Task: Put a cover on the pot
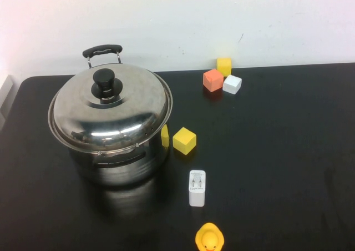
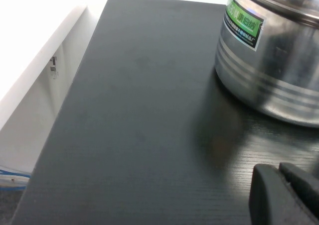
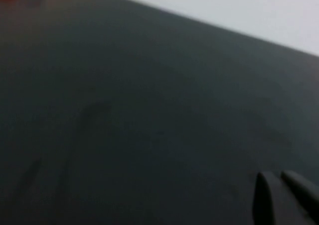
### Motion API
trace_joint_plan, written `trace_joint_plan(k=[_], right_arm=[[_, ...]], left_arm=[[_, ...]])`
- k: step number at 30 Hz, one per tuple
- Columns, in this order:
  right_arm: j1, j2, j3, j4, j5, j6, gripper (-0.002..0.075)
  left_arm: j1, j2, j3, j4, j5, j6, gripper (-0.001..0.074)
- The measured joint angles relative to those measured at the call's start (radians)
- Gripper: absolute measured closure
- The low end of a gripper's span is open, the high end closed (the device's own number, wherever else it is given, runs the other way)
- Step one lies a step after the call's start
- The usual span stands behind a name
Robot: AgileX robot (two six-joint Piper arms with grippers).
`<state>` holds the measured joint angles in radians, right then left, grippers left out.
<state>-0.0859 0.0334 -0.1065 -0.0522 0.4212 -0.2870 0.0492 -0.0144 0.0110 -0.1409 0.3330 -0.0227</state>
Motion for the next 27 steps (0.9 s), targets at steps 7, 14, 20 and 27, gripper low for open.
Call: trace_joint_plan(k=[7, 14, 20, 27], right_arm=[[-0.043, -0.045, 0.119, -0.001, -0.147, 0.059, 0.0714], [0.055, -0.045, 0.134, -0.020, -0.162, 0.161, 0.0714], [0.091, -0.045, 0.134, -0.087, -0.133, 0.287, 0.0714], [0.093, -0.045, 0.130, -0.098, -0.091, 0.335, 0.0714]], left_arm=[[0.000, 0.000, 0.000, 0.000, 0.000, 0.000, 0.0737], [0.000, 0.000, 0.000, 0.000, 0.000, 0.000, 0.0737], [0.000, 0.000, 0.000, 0.000, 0.000, 0.000, 0.0737], [0.000, 0.000, 0.000, 0.000, 0.000, 0.000, 0.0738]])
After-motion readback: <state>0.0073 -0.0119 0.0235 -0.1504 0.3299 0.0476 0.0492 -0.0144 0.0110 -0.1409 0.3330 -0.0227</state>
